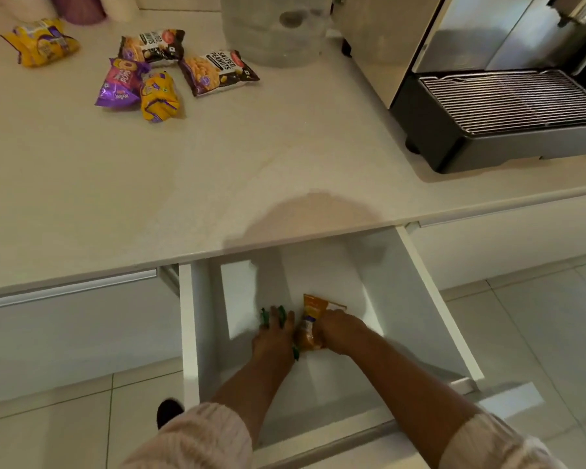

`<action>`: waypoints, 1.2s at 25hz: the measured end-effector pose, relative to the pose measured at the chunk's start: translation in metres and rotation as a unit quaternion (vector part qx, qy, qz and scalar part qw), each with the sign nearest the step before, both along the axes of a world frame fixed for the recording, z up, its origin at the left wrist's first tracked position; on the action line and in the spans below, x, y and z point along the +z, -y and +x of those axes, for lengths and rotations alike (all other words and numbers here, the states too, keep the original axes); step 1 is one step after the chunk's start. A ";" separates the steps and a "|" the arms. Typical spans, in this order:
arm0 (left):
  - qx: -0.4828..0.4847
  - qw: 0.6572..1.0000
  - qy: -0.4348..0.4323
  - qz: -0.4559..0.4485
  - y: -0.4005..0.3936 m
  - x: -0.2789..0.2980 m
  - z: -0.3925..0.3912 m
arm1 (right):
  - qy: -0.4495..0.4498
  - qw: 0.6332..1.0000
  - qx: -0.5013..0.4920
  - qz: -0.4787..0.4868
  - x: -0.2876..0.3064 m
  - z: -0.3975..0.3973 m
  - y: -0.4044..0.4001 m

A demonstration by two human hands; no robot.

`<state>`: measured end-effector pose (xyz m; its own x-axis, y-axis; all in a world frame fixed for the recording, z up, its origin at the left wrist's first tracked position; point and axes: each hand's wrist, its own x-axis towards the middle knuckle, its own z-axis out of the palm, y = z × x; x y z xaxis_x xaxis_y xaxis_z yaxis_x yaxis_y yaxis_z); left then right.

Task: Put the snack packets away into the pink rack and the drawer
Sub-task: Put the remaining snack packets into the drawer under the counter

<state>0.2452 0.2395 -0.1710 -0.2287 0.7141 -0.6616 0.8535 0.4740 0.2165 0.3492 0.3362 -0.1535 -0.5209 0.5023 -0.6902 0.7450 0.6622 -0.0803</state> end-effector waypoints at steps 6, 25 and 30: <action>-0.056 0.997 -0.021 0.047 -0.015 0.053 -0.001 | -0.124 0.991 0.057 -0.005 0.077 -0.018 0.004; 0.237 0.882 -0.237 0.330 0.021 0.137 -0.277 | -0.458 0.868 -0.064 0.182 0.132 -0.250 -0.001; 0.236 0.872 -0.229 0.364 -0.015 0.145 -0.317 | -0.467 0.850 -0.141 0.198 0.133 -0.301 -0.016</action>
